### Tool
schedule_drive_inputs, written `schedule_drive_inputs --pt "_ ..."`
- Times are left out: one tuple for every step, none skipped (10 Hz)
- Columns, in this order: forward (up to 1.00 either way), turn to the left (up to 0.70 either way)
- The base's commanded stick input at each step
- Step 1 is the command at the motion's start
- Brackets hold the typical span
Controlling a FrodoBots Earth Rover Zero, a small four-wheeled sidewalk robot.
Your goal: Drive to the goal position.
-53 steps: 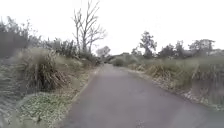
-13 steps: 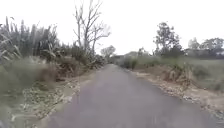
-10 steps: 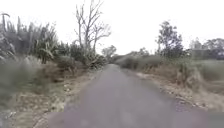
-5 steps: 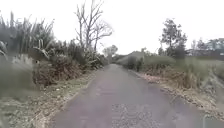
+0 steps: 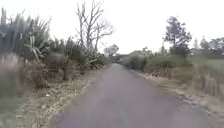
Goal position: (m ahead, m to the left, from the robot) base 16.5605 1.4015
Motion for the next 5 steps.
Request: schedule_drive_inputs --pt "1.0 0.0" --pt "1.0 0.0" --pt "1.0 0.0" --pt "1.0 0.0" --pt "1.0 0.0"
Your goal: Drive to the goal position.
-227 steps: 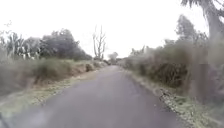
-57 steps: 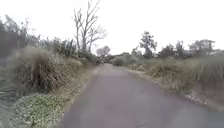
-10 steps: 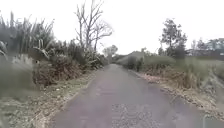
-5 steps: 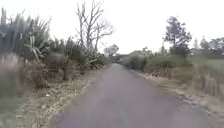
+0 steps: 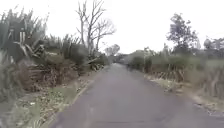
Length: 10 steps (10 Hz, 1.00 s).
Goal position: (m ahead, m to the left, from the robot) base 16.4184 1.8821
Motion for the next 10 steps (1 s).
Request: schedule_drive_inputs --pt "1.0 0.0" --pt "1.0 0.0" --pt "1.0 0.0" --pt "1.0 0.0" --pt "1.0 0.0" --pt "1.0 0.0" --pt "1.0 0.0" --pt "1.0 0.0" --pt "1.0 0.0" --pt "1.0 0.0"
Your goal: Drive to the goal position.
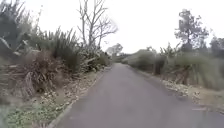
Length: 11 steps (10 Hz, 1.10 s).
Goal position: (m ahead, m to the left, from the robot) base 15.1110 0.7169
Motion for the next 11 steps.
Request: schedule_drive_inputs --pt "1.0 0.0" --pt "1.0 0.0" --pt "1.0 0.0" --pt "1.0 0.0" --pt "1.0 0.0" --pt "1.0 0.0" --pt "1.0 0.0" --pt "1.0 0.0" --pt "1.0 0.0" --pt "1.0 0.0" --pt "1.0 0.0"
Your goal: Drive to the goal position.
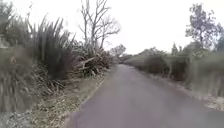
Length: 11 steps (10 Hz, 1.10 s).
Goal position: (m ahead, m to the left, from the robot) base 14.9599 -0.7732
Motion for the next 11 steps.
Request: schedule_drive_inputs --pt "1.0 0.0" --pt "1.0 0.0" --pt "1.0 0.0" --pt "1.0 0.0" --pt "1.0 0.0" --pt "1.0 0.0" --pt "1.0 0.0" --pt "1.0 0.0" --pt "1.0 -0.4" --pt "1.0 -0.4" --pt "1.0 -0.4"
